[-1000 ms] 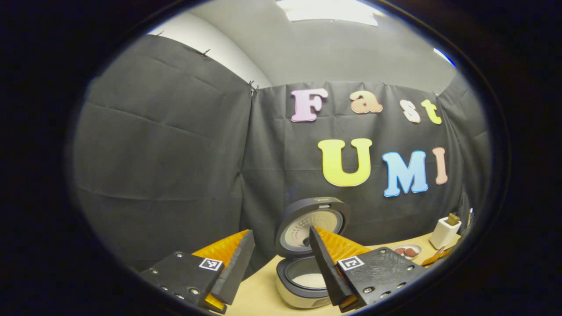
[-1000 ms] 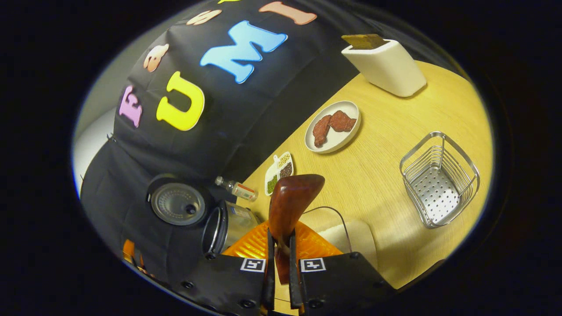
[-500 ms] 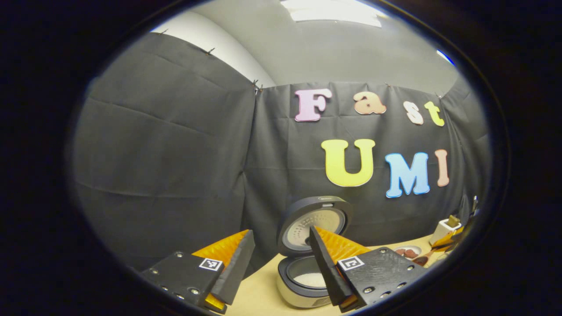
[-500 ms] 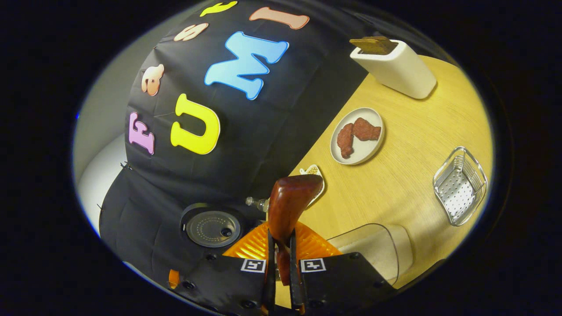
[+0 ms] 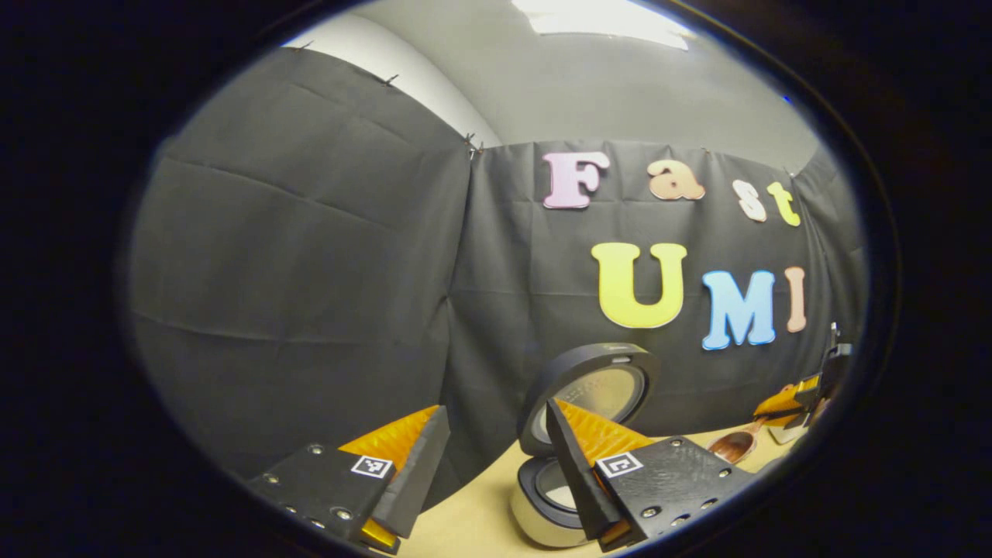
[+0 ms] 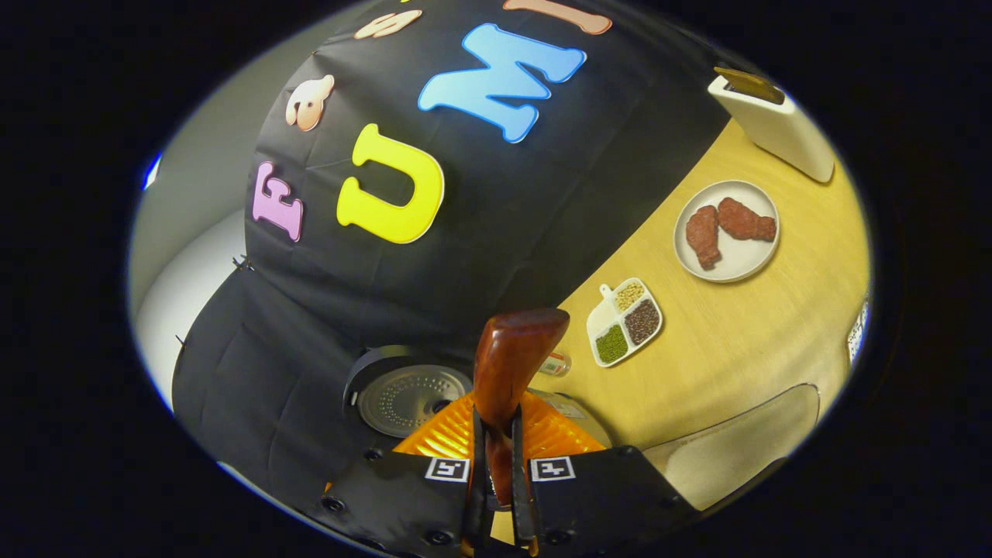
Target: Close the left gripper, press the button to open the rice cooker; take a wooden spoon from the chopstick holder with the right hand, scoop a spoonful of rice and pour it into the rice cooker, then put the wooden spoon back into the chopstick holder.
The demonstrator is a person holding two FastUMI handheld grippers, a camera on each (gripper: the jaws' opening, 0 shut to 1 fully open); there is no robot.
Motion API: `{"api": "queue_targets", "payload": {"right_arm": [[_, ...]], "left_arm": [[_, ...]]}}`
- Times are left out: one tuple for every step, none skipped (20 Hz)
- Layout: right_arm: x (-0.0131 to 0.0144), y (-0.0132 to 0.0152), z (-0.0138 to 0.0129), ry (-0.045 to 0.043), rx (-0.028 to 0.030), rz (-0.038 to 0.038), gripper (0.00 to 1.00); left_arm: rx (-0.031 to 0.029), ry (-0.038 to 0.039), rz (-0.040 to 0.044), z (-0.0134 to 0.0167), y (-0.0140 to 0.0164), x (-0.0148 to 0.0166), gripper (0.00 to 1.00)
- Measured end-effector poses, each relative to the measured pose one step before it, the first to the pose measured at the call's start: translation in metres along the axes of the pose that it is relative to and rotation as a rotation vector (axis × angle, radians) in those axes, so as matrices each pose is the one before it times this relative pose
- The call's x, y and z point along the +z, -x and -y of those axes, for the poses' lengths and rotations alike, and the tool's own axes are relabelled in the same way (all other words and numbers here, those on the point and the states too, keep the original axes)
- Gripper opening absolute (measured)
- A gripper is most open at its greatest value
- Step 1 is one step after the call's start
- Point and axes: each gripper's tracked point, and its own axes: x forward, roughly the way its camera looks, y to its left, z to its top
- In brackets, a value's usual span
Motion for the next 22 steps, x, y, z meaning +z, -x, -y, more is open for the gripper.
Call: {"api": "queue_targets", "payload": {"right_arm": [[-0.00481, -0.00945, -0.00591, 0.01826, 0.0023, -0.0064, 0.14], [-0.00637, -0.00887, -0.00503, 0.02296, 0.00067, -0.00618, 0.14], [-0.0054, -0.00965, -0.00523, 0.01951, 0.00337, -0.00751, 0.14], [-0.00762, -0.00915, -0.00423, 0.01439, 0.00561, -0.01166, 0.14], [-0.00855, -0.00809, -0.00669, 0.0073, 0.00629, -0.01433, 0.1], [-0.007, -0.00793, -0.00406, 0.00615, 0.00612, -0.01621, 0.14], [-0.00653, -0.00878, -0.00235, 0.00697, 0.00569, -0.01504, 0.1], [-0.00598, -0.00798, -0.00223, 0.00851, 0.00309, -0.01208, 0.1], [-0.00571, -0.00717, -0.00168, 0.00804, 0.00223, -0.00979, 0.14], [-0.00395, -0.00753, -0.00189, 0.00871, 0.00295, -0.00396, 0.14], [-0.00324, -0.00747, -0.00254, 0.01167, 0.00295, -0.00465, 0.14], [-0.00443, -0.00437, -0.00101, 0.01508, -0.00045, -0.00353, 0.14], [-0.00269, -0.00589, 0.00148, 0.02046, -0.00597, -0.00023, 0.14], [-0.00125, -0.00819, 0.00198, 0.0234, -0.00776, 0.00325, 0.14], [-0.00103, -0.00788, 0.00111, 0.02783, -0.00699, 0.00584, 0.14], [-0.0008, -0.00659, 0.00125, 0.03016, -0.00488, 0.00708, 0.14], [-0.00215, -0.00441, 0.00003, 0.02901, -0.00473, 0.00405, 0.14], [-0.00092, -0.0049, 0.00053, 0.02987, -0.0045, 0.00102, 0.14], [-0.00205, -0.00338, -0.00001, 0.02871, -0.0021, -0.00072, 0.14], [-0.00094, -0.00278, 0.00154, 0.03169, -0.00387, 0.00027, 0.14], [-0.00142, -0.00151, -0.00107, 0.03445, -0.0033, 0.00271, 0.14], [-0.00045, -0.00042, 0.0005, 0.03864, -0.00398, 0.00588, 0.14]], "left_arm": [[0.01244, -0.0034, -0.00169, -0.00789, -0.00088, -0.00015, 0.8], [0.01397, -0.00314, -0.00124, -0.0064, -0.00148, -0.0019, 0.8], [0.01427, -0.00339, -0.0013, -0.01052, -0.00071, -0.00159, 0.79], [0.01551, -0.00379, -0.00454, -0.00985, 0.00009, -0.00225, 0.79], [0.01809, -0.00309, -0.00665, -0.01026, 0.00162, -0.00311, 0.79], [0.018, -0.0016, -0.00599, -0.0096, 0.00171, -0.00177, 0.79], [0.0199, -0.00052, -0.00422, -0.00876, 0.00129, -0.00107, 0.79], [0.01832, -0.00071, -0.00422, -0.00836, 0.00256, -0.00059, 0.8], [0.01809, -0.00233, -0.00244, -0.00734, 0.00335, -0.00179, 0.8], [0.0154, -0.00408, -0.00281, -0.00717, 0.00281, -0.00017, 0.8], [0.01319, -0.00432, -0.00294, -0.00673, 0.00354, -0.00094, 0.79], [0.01537, -0.00463, -0.00306, -0.00664, 0.00299, -0.00003, 0.79], [0.01484, -0.00233, -0.00226, -0.00629, 0.00169, -0.00188, 0.79], [0.01495, -0.00109, -0.00431, -0.00629, 0.00204, -0.0022, 0.79], [0.01239, -0.00033, -0.00511, -0.0051, 0.00326, -0.00157, 0.79], [0.0079, -0.00049, -0.00456, -0.0031, 0.00208, -0.00265, 0.79], [0.0077, -0.00366, -0.0067, -0.00264, 0.00204, -0.00241, 0.79], [0.00533, -0.00617, -0.00694, -0.00191, 0.00008, -0.00148, 0.8], [0.00341, -0.00667, -0.00392, 0.00063, -0.00065, -0.00289, 0.79], [0.00133, -0.00474, -0.00236, 0.00093, -0.00089, -0.00046, 0.8], [-0.00087, -0.00201, -0.00062, 0.00133, 0.00199, -0.00024, 0.8], [-0.00359, 0.00024, -0.00146, 0.00309, -0.001, -0.00031, 0.8]]}}
